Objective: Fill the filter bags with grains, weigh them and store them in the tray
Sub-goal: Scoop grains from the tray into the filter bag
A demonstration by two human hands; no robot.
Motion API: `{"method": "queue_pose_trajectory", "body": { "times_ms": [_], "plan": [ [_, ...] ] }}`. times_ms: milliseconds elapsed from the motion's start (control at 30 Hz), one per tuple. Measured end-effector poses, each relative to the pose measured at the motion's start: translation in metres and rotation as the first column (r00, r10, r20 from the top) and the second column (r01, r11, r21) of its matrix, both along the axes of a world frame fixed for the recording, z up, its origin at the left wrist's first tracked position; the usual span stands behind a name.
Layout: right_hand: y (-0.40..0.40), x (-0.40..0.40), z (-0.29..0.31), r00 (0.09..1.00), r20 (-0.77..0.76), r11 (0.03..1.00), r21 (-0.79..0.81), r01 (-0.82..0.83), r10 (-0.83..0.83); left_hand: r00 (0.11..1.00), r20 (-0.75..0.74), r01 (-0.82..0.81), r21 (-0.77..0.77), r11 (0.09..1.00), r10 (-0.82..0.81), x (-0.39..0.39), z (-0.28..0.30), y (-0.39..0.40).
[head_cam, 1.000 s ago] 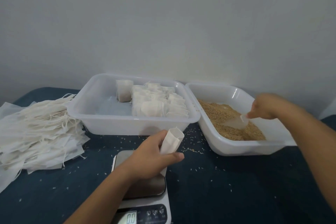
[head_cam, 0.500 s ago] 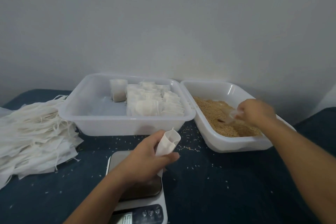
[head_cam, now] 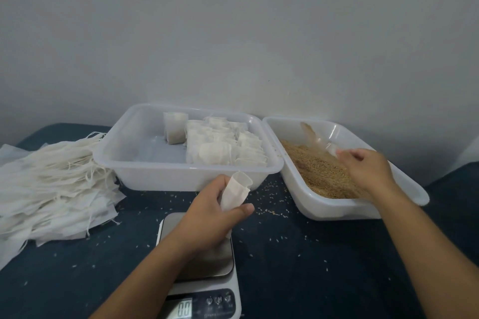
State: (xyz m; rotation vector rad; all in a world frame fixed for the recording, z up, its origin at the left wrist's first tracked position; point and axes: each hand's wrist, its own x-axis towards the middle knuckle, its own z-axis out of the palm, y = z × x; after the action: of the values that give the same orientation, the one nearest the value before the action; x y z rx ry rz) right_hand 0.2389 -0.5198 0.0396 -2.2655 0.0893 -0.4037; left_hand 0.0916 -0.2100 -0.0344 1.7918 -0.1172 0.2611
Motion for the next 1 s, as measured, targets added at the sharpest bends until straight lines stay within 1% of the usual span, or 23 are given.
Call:
{"method": "queue_pose_trajectory", "body": {
  "times_ms": [100,200,333,500,600,667,767,900,1000],
  "plan": [
    [0.017,-0.014,0.0,0.994,0.105,0.99,0.131,-0.048,0.035,1.0,-0.003,-0.014,-0.008,1.0,0.014,0.0,0.0,0.002],
    [0.031,-0.032,0.007,0.977,0.191,0.978,0.163,-0.131,0.099,0.999,-0.014,-0.037,-0.019,0.999,0.037,0.0,0.001,0.005],
    [0.043,-0.054,0.016,0.953,0.191,0.938,0.213,-0.273,0.234,0.996,-0.005,-0.091,-0.019,0.996,0.091,0.002,0.002,0.01],
    [0.042,-0.076,0.032,0.868,0.117,0.864,0.097,-0.494,0.484,0.993,-0.023,-0.12,-0.034,0.992,0.119,0.005,0.001,0.019],
    [0.037,-0.079,0.043,0.816,0.061,0.818,-0.038,-0.574,0.575,0.991,-0.04,-0.126,-0.027,0.992,0.125,0.005,0.001,0.02],
    [0.036,-0.08,0.05,0.779,0.035,0.777,-0.098,-0.621,0.627,0.99,-0.051,-0.132,-0.021,0.991,0.131,0.006,0.002,0.021],
    [0.035,-0.081,0.058,0.742,0.004,0.733,-0.161,-0.661,0.67,0.989,-0.069,-0.133,-0.012,0.991,0.132,0.006,0.003,0.023],
    [0.035,-0.083,0.069,0.732,-0.031,0.703,-0.255,-0.664,0.68,0.991,-0.061,-0.118,0.007,0.993,0.118,0.005,0.003,0.022],
    [0.036,-0.084,0.079,0.724,-0.036,0.69,-0.276,-0.669,0.688,0.991,-0.059,-0.119,0.031,0.992,0.121,0.004,0.002,0.021]
  ]
}}
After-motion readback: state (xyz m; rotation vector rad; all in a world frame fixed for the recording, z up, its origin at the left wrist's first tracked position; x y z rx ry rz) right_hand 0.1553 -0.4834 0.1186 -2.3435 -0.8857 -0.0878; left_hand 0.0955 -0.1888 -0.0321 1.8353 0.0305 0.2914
